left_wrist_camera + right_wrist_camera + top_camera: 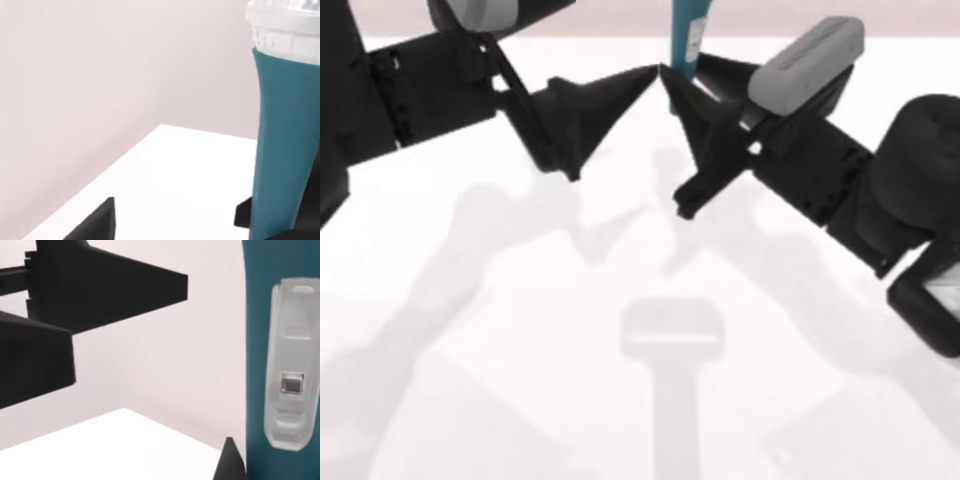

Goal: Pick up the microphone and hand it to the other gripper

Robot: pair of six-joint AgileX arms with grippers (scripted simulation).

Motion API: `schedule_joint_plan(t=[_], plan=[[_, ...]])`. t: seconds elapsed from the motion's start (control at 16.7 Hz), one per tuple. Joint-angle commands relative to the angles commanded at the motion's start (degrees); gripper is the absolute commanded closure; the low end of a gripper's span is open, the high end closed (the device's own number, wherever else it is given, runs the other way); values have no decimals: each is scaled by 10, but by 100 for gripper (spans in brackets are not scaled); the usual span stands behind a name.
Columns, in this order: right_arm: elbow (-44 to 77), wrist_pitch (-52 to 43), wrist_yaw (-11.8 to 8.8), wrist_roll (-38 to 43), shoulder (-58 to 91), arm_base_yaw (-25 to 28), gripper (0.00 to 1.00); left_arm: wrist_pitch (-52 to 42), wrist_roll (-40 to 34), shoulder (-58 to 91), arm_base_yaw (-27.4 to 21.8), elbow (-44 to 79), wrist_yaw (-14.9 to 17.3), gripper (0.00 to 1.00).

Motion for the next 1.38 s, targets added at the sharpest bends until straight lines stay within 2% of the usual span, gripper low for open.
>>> schedule_joint_plan(t=[0.36, 0.66, 1.38], plan=[[0, 0, 0, 0, 0, 0, 100, 27, -4, 114, -80, 91, -78, 0], [0, 0, 0, 0, 0, 0, 100, 29, -4, 123, -87, 99, -85, 0], [0, 0, 0, 0, 0, 0, 100, 29, -4, 123, -87, 99, -85, 90]])
